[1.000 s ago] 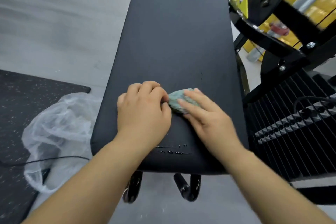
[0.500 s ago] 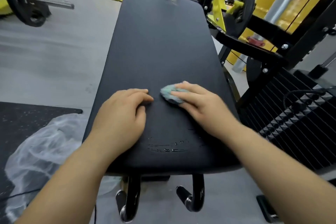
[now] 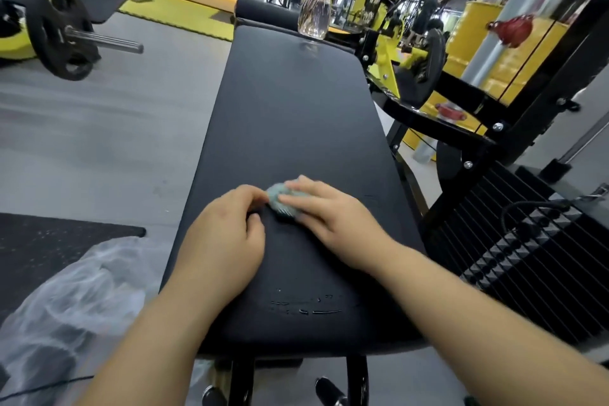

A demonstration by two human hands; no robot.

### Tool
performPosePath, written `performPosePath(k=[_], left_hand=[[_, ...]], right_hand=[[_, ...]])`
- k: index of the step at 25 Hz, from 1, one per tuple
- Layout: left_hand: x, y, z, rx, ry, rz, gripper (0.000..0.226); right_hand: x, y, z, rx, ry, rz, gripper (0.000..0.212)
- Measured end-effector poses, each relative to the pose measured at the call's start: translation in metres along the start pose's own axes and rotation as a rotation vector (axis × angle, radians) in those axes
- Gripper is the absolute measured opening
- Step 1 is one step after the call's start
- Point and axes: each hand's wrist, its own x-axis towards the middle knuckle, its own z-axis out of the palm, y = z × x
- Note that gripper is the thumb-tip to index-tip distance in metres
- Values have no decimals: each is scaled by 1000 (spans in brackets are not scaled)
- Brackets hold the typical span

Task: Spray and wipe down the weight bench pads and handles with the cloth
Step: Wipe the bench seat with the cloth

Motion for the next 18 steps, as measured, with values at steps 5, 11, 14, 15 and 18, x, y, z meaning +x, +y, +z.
performPosePath(k=[5, 11, 14, 15, 18], left_hand=[[-4, 0, -9, -79, 59, -40, 30], [-7, -19, -29, -111, 165, -219, 32], [-12, -27, -37, -186, 153, -299, 33], [-12, -30, -39, -231, 133, -343, 33], [-15, -41, -45, -368, 96, -446, 30]], right_hand=[[24, 51, -18, -75, 178, 375, 31], [-12, -71, 47, 30, 153, 0, 28], [-57, -59, 24, 37, 38, -116, 39], [-56, -44, 14, 5, 74, -67, 37], [-17, -33, 16, -93, 197, 268, 29]])
